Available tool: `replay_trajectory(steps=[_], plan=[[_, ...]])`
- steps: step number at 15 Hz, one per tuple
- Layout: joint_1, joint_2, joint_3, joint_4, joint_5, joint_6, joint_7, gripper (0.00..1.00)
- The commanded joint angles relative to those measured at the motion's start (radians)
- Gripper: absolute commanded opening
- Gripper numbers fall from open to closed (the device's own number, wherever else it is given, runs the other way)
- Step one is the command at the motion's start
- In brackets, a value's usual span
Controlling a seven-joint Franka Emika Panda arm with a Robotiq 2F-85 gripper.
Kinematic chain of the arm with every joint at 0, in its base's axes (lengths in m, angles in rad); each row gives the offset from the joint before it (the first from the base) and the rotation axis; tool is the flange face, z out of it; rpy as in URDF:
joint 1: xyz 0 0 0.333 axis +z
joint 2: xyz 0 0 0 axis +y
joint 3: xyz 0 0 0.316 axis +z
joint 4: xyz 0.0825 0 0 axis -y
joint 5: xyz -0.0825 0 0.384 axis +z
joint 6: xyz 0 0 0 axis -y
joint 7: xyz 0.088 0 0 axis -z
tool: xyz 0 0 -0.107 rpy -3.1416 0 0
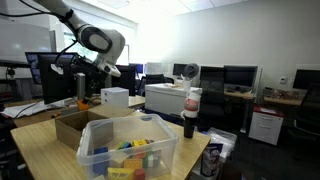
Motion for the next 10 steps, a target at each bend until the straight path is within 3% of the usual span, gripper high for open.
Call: replay_trajectory(steps=[1,10], plan=[[-0.039,-0.077,-0.015,-0.033,-0.061,0.045,0.054,0.11],[-0.152,-0.124,-0.085,-0.029,-0.179,0.138,0.125,0.11]])
